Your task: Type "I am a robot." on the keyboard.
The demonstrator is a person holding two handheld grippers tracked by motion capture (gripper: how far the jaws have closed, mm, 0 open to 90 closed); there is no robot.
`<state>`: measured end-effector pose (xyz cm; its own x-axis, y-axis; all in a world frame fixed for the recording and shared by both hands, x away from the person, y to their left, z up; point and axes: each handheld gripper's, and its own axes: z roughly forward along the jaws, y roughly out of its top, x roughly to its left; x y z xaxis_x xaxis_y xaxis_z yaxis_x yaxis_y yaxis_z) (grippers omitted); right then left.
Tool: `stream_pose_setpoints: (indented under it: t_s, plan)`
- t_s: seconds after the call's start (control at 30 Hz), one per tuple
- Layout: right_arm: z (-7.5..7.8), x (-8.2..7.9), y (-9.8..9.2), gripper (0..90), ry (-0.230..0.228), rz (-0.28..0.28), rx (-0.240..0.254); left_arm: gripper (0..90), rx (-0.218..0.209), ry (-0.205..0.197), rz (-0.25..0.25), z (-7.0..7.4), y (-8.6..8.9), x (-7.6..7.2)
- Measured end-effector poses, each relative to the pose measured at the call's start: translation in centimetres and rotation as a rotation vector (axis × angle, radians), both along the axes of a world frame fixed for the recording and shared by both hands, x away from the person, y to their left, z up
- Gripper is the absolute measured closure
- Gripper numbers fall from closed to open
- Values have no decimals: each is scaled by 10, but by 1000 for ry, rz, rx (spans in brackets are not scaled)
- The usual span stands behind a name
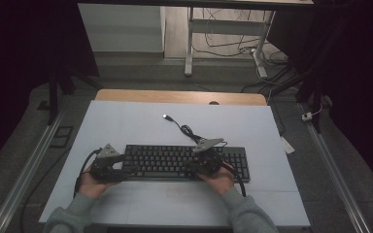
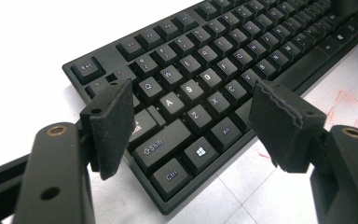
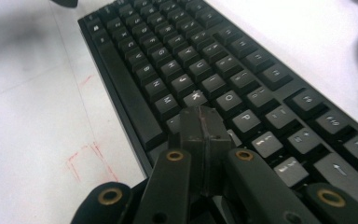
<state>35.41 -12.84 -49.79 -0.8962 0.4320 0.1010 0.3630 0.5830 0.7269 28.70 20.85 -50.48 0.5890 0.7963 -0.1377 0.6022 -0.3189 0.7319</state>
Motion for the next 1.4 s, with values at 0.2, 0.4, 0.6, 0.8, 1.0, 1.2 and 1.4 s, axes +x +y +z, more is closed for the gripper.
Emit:
stream_pose_setpoints:
  t_s: [0.2, 0.4, 0.6, 0.8, 1.0, 1.2, 1.4]
  plan:
    - [-8, 0, 7, 899, 1, 9, -31, 309, -9, -3, 7, 1, 3, 1]
    - [-13, 2, 10, 897, -5, -4, -39, 308, -6, -2, 6, 0, 3, 1]
    - [-15, 2, 11, 899, -2, -9, -42, 308, -1, -2, 5, 0, 2, 1]
    - [-15, 0, 11, 900, -22, -5, -47, 307, 2, -3, 3, 0, 1, 0]
    - [-5, 1, 2, 900, -54, -34, 14, 308, -4, -4, 7, 0, 3, 1]
    - [0, 3, -12, 733, -88, -82, 45, 307, 4, -2, 3, -1, 2, 1]
    - [5, 2, -24, 508, -142, -124, 69, 304, 4, -2, 9, -1, 2, 0]
